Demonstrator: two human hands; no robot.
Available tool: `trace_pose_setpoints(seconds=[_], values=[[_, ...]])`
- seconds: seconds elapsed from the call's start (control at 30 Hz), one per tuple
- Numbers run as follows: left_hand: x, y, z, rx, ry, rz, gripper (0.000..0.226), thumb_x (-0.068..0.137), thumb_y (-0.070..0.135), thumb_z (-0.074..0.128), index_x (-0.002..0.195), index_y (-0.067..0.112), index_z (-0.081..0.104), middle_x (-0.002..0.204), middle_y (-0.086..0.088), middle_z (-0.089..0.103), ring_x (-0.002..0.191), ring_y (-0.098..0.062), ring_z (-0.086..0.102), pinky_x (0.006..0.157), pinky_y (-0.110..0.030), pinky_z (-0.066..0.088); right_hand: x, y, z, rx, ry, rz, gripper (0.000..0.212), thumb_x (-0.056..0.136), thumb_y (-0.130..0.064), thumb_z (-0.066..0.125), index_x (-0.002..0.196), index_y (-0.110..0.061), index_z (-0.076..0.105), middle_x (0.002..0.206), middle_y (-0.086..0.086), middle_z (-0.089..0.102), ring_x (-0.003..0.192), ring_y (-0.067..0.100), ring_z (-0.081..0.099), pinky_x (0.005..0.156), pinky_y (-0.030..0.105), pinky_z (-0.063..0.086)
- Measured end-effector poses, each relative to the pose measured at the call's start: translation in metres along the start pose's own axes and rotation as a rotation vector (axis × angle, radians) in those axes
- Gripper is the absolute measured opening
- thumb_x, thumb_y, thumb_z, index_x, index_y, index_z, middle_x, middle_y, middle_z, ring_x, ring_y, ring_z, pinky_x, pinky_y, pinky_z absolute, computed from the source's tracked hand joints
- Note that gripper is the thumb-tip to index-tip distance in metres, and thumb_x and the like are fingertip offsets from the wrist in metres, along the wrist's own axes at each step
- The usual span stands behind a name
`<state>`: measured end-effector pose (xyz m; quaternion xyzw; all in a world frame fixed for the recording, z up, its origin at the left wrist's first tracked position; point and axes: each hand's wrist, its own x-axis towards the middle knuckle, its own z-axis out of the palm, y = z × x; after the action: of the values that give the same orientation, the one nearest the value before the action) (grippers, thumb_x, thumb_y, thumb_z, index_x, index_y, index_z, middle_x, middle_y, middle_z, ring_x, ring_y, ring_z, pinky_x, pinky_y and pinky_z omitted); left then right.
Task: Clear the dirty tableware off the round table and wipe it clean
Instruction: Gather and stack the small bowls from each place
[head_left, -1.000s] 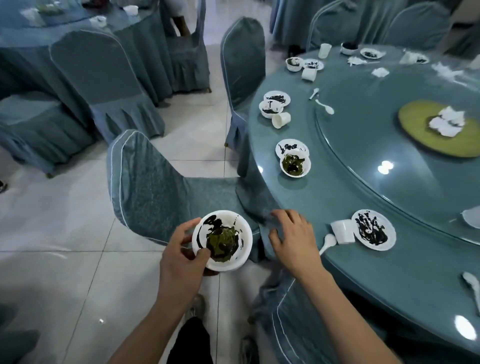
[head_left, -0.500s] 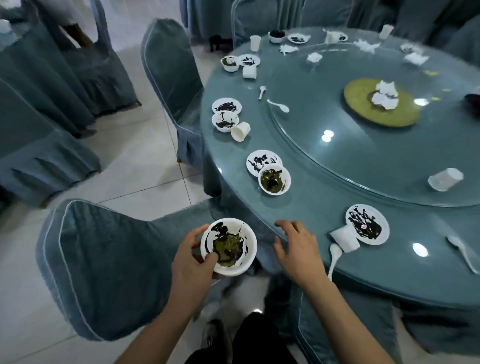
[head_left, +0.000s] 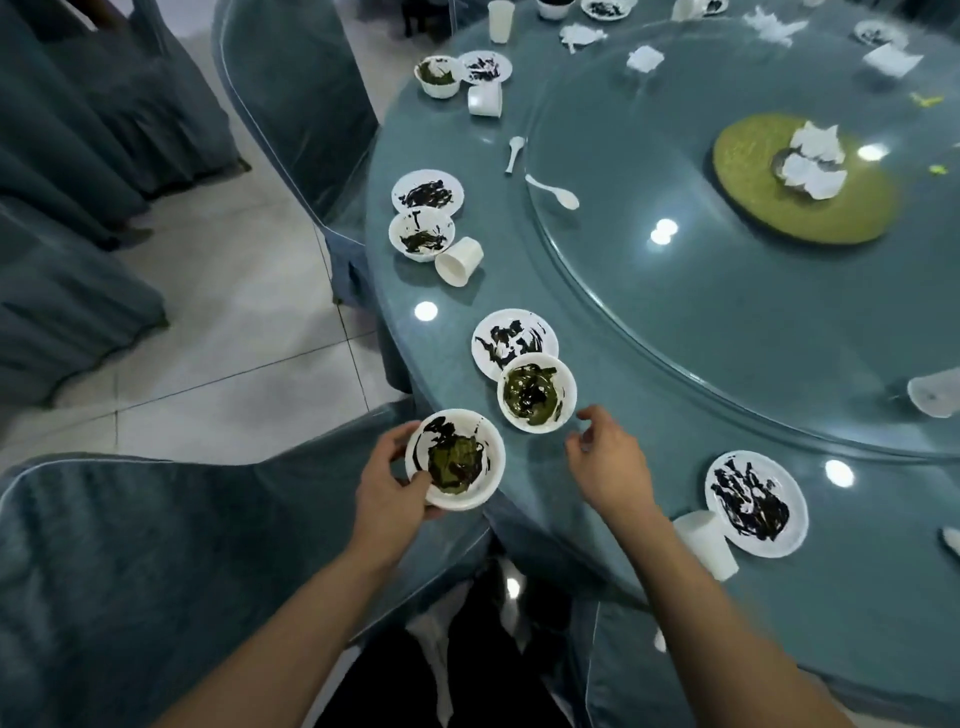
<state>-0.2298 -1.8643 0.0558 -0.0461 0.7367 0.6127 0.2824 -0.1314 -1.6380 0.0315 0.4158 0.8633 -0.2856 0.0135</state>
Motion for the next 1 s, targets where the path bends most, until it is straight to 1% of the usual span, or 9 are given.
trace_pose_setpoints(seconds=[0.2,0.3,0.37,0.47,0.63,0.73,0.83,0.93,1.0], values=[[0.048,0.0,0.023,0.013,-0.015,-0.017,0.065,0.087,-0.013,0.056,0.117,0.044,0.062,0.125,0.012,0.059,0.111,-0.027,0.064,0.064,-0.046,0.064,0.054,-0.001,0.012,0.155,-0.053,0.226,0.044,0.093,-0.04,0.056,0.127,-0.013,0.051,0.108,0.014,0.071,0.103,0.035,0.065,0.087,0.041,0.053],[0.064,-0.002,0.028,0.013,-0.034,-0.034,0.065,0.088,-0.015,0.052,0.118,0.041,0.063,0.126,0.01,0.059,0.114,-0.028,0.063,0.064,-0.046,0.064,0.068,-0.001,0.017,0.263,-0.067,0.32,0.034,0.093,-0.028,0.062,0.121,-0.01,0.06,0.114,0.012,0.071,0.107,0.032,0.065,0.084,0.031,0.047],[0.069,-0.003,0.029,0.003,-0.042,-0.038,0.065,0.088,-0.015,0.05,0.121,0.04,0.062,0.129,0.008,0.059,0.116,-0.029,0.062,0.064,-0.046,0.063,0.072,-0.001,0.02,0.31,-0.055,0.335,0.02,0.091,-0.02,0.065,0.107,-0.009,0.068,0.103,0.011,0.073,0.1,0.03,0.067,0.076,0.026,0.042],[0.072,-0.004,0.027,-0.012,-0.05,-0.045,0.064,0.089,-0.016,0.05,0.124,0.037,0.061,0.129,0.007,0.058,0.115,-0.026,0.062,0.064,-0.043,0.063,0.07,-0.001,0.016,0.35,0.029,0.305,0.006,0.088,-0.017,0.067,0.092,-0.014,0.069,0.081,0.005,0.069,0.087,0.029,0.069,0.074,0.028,0.046],[0.074,-0.007,0.022,-0.037,-0.05,-0.063,0.054,0.096,-0.004,0.056,0.133,0.036,0.056,0.129,0.002,0.058,0.113,-0.028,0.063,0.065,-0.044,0.063,0.066,0.0,-0.009,0.493,0.186,0.24,0.011,0.089,-0.022,0.066,0.096,-0.015,0.069,0.08,0.003,0.074,0.077,0.025,0.071,0.079,0.039,0.056],[0.075,-0.005,0.021,-0.104,-0.018,-0.125,0.038,0.104,0.009,0.048,0.136,0.03,0.053,0.126,-0.007,0.062,0.108,-0.027,0.067,0.065,-0.044,0.063,0.052,-0.024,-0.015,0.616,0.061,0.09,0.004,0.092,-0.016,0.068,0.09,-0.018,0.069,0.071,0.004,0.07,0.062,0.018,0.064,0.064,0.03,0.053],[0.074,-0.003,0.02,-0.162,-0.006,-0.176,0.031,0.108,0.015,0.04,0.135,0.023,0.053,0.12,-0.012,0.067,0.085,-0.024,0.074,0.065,-0.044,0.063,0.039,-0.05,-0.003,0.538,-0.094,-0.036,0.008,0.093,-0.014,0.068,0.088,-0.02,0.069,0.065,0.005,0.066,0.055,0.011,0.055,0.057,0.026,0.048],[0.072,-0.004,0.018,-0.168,0.011,-0.193,0.031,0.109,0.019,0.038,0.135,0.019,0.053,0.115,-0.013,0.066,0.082,-0.028,0.073,0.064,-0.044,0.063,0.034,-0.059,0.012,0.382,-0.122,-0.067,0.003,0.092,-0.023,0.068,0.094,-0.025,0.069,0.07,-0.006,0.069,0.059,0.007,0.061,0.064,0.027,0.05],[0.071,-0.006,0.018,-0.151,0.014,-0.193,0.031,0.108,0.018,0.042,0.137,0.018,0.053,0.113,-0.016,0.066,0.089,-0.032,0.071,0.064,-0.043,0.063,0.033,-0.059,0.014,0.299,-0.097,-0.082,0.012,0.093,-0.029,0.066,0.104,-0.024,0.068,0.078,-0.007,0.069,0.068,0.009,0.064,0.071,0.029,0.051]])
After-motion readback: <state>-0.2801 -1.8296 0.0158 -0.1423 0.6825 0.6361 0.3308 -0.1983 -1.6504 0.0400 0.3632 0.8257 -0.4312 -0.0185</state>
